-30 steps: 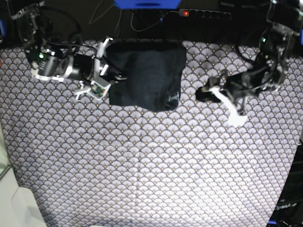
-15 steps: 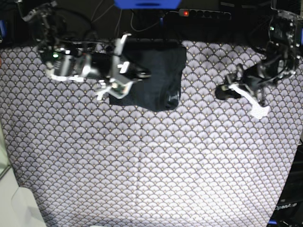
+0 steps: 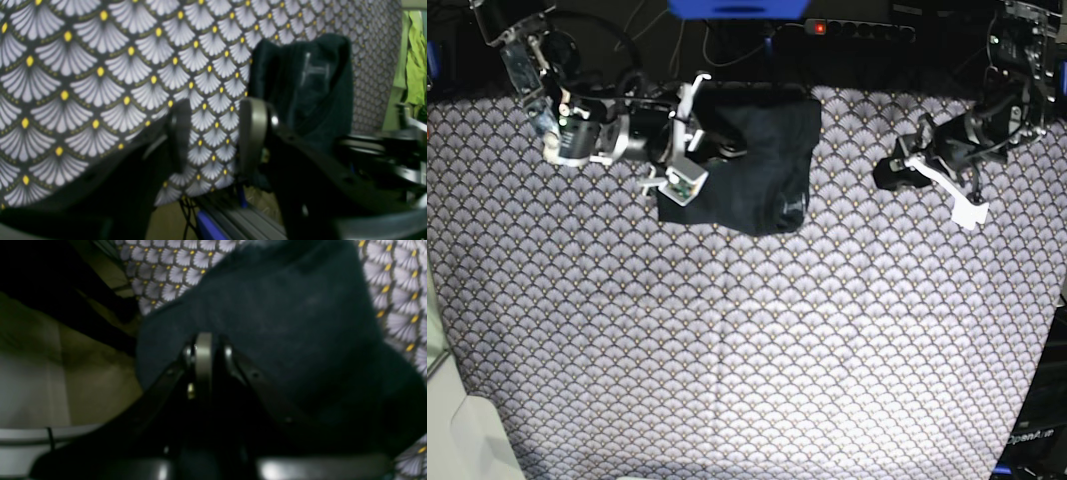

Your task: Fold the T-shirt properly

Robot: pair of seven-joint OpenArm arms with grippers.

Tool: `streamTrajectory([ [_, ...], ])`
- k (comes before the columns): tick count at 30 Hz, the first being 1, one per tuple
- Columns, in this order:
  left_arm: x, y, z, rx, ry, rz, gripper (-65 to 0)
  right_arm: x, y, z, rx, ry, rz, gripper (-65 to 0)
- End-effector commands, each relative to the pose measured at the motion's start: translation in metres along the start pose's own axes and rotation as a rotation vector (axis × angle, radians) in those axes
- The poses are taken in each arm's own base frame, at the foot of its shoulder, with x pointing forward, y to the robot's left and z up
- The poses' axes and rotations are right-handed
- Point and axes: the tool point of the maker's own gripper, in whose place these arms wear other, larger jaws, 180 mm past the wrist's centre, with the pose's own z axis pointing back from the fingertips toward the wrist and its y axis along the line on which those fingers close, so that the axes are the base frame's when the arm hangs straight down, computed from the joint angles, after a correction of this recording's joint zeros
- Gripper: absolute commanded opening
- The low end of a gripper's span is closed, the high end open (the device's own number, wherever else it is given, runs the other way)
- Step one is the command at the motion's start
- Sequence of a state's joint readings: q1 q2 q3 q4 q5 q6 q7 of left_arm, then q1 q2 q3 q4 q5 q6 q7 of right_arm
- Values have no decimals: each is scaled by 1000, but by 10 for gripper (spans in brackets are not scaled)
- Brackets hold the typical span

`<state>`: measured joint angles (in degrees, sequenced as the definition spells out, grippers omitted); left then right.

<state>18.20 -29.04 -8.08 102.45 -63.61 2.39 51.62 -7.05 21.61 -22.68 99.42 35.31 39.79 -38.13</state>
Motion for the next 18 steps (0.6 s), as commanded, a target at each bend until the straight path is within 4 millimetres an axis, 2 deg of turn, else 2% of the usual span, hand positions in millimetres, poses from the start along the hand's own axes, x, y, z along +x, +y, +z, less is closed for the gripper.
streamTrajectory([
  [1, 11, -8, 3, -25, -33, -16, -412, 5, -3, 2, 1, -33, -8, -622],
  [7, 5, -24, -4, -71, 28, -7, -412, -20, -10, -4, -6, -22, -98, -622],
  [10, 0, -35, -9, -99, 67, -3, -412, -21, -8, -3, -4, -33, -106, -622],
  [14, 3, -43, -12, -120, 77, -7, -412, -1, -2, 7, 0, -51, -26, -622],
  [18, 3, -45, -12, -129, 78, -4, -412, 28, 18, 28, 3, -73, 104, -622],
])
